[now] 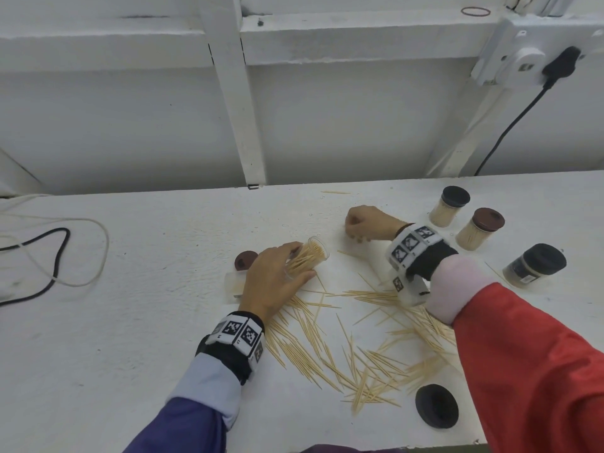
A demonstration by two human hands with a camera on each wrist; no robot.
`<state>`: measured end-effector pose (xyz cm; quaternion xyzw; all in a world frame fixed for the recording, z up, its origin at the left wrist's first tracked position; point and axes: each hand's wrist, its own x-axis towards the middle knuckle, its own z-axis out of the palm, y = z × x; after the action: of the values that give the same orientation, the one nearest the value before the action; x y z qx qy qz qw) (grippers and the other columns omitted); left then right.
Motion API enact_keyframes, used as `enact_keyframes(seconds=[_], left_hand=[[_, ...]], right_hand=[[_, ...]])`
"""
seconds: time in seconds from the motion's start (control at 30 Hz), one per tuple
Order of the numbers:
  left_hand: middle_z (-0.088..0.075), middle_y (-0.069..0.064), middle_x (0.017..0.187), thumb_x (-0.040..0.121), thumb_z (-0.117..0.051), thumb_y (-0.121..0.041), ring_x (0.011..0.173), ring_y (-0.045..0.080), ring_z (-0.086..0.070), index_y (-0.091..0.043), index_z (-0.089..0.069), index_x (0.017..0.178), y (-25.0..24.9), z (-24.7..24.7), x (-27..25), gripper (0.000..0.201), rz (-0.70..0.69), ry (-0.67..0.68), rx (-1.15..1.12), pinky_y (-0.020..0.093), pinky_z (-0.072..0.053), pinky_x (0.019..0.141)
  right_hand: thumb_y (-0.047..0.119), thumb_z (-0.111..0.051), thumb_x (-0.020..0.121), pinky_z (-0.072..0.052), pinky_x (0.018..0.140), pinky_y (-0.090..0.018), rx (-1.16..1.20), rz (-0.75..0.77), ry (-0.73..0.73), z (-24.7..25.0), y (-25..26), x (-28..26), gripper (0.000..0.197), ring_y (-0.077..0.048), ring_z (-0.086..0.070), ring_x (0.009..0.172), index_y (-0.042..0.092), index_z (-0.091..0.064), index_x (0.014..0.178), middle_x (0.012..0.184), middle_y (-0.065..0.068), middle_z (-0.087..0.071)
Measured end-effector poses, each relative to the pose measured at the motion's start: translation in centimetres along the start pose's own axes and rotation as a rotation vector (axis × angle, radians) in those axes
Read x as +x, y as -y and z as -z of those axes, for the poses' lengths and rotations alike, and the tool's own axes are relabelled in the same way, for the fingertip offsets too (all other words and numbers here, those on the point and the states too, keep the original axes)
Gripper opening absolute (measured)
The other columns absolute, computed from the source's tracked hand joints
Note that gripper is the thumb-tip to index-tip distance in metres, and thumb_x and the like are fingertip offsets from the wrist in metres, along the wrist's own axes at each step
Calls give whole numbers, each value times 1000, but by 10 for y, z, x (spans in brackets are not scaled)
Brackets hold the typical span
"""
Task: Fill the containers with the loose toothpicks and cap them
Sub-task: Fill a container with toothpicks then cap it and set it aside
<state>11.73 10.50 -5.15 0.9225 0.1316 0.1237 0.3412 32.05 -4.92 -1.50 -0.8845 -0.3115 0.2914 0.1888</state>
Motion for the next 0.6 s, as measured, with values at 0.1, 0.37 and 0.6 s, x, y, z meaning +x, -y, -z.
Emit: enact_keyframes(seconds=[0.1,0.37,0.6], left_hand=[[-64,-4,118,81,-74,-45,108,14,-56,-19,-57,130,2,-1,1,58,2,-31,22,31,-45,95],[-65,-2,116,82,-72,-48,107,16,-55,-17,-56,130,-1,1,0,59,0,-34,37,31,-45,92],[-63,-1,118,85,-66,-51,108,16,-55,-18,-52,132,-4,4,0,59,74,-50,-27,36,-48,92]], right_hand=[[4,-54,95,-50,63,-21,353,230,122,15,17,-13,10,-11,-62,69,10,-61,91,80,1,-64],[4,-76,81,-48,52,-20,149,418,18,7,56,-20,4,-5,-56,51,5,-72,83,66,-1,-67],[2,-82,72,-54,56,-25,285,497,-235,-7,75,-15,14,-16,-67,59,2,-69,74,70,-6,-71]])
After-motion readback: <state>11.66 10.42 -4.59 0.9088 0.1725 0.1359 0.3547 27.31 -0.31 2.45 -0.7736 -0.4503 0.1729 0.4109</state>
